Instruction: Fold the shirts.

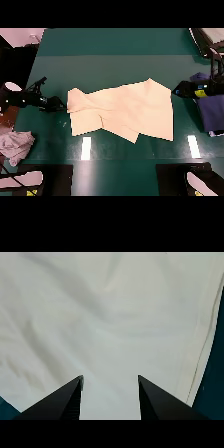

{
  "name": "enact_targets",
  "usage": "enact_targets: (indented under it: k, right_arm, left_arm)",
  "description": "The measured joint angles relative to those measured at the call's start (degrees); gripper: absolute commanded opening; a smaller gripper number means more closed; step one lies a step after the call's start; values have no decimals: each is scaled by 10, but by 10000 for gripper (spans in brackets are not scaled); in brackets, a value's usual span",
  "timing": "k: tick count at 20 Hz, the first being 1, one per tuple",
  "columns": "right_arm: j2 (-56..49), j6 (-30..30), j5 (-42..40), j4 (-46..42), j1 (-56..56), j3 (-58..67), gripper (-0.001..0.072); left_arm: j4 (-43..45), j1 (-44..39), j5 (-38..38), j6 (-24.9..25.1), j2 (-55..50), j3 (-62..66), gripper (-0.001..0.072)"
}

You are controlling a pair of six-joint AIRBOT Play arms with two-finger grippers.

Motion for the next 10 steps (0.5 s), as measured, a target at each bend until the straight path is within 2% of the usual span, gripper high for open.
enact_targets:
  k: [7, 8, 9, 10]
  right_arm:
    - [22, 0, -9, 1, 0, -19, 397]
    - [23, 1, -10, 1, 0, -19, 397]
    - [23, 2, -10, 1, 0, -19, 397]
    - [24, 2, -9, 1, 0, -20, 397]
  left_arm:
    - [-56, -3, 7, 24, -29, -7, 436]
    - [-59, -10, 10, 26, -31, -7, 414]
    - [-61, -18, 15, 27, -32, -7, 330]
    - [-60, -27, 21, 28, -33, -7, 164]
